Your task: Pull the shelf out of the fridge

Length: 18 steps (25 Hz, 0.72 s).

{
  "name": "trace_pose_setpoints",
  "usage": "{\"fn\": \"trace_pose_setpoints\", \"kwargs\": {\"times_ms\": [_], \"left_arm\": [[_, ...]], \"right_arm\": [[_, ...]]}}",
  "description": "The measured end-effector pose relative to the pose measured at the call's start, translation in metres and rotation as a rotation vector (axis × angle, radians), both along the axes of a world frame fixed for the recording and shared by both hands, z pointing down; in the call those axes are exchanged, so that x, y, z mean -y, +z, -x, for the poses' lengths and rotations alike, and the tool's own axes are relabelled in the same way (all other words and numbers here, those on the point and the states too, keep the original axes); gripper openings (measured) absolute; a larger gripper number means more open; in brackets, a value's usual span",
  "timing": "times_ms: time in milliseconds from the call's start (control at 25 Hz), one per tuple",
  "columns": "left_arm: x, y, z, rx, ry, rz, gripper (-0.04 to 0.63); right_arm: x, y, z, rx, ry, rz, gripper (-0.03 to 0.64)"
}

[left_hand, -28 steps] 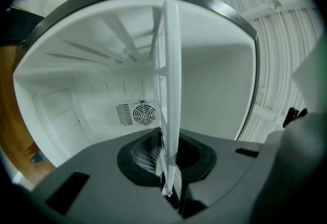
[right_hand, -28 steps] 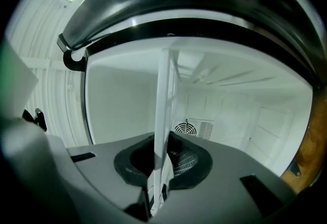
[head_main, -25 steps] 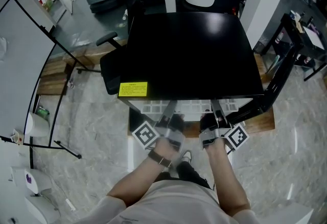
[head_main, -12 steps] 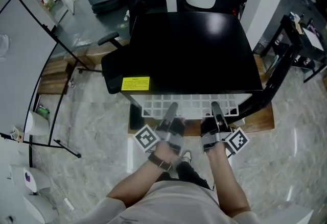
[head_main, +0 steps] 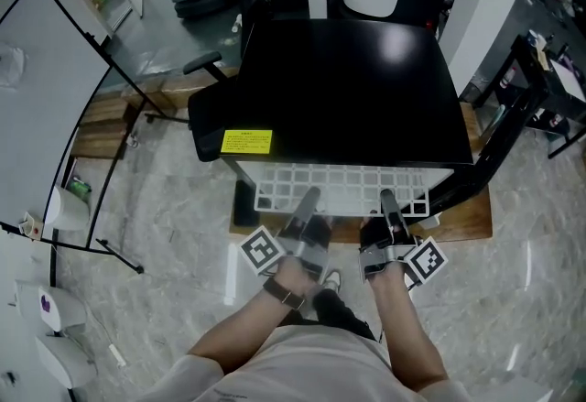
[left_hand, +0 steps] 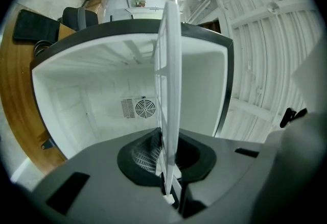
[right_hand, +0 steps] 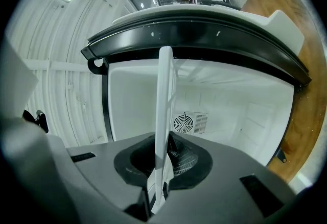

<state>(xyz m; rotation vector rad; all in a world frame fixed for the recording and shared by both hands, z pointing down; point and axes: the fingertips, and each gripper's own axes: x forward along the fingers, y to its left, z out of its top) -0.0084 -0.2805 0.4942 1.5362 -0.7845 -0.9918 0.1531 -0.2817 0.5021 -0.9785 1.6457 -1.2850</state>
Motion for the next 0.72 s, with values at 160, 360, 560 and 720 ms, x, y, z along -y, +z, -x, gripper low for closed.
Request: {"fn": "trace_pose_setpoints", "kwargs": {"times_ms": [160, 360, 560, 720], "left_arm": [[-0.005, -0.001, 0.002, -0.012, 0.004, 0.006, 0.034], [-0.015, 0.001, 0.002, -0.018, 0.012, 0.009, 0.032], [-0.035, 0.003, 0.001, -0.025, 0.019, 0.003, 0.032], [-0.041, 0.003, 0.001, -0.022, 0.027, 0.009, 0.032]], "right_arm": [[-0.005, 0.001, 0.002, 0.001, 0.003, 0.002, 0.049], [-0.015, 0.001, 0.002, 0.004, 0.007, -0.013, 0.049], [-0.035, 0.004, 0.001, -0.004, 0.009, -0.02, 0.048], [-0.04, 0.003, 0.001, 0.001, 0.007, -0.02, 0.049]]}}
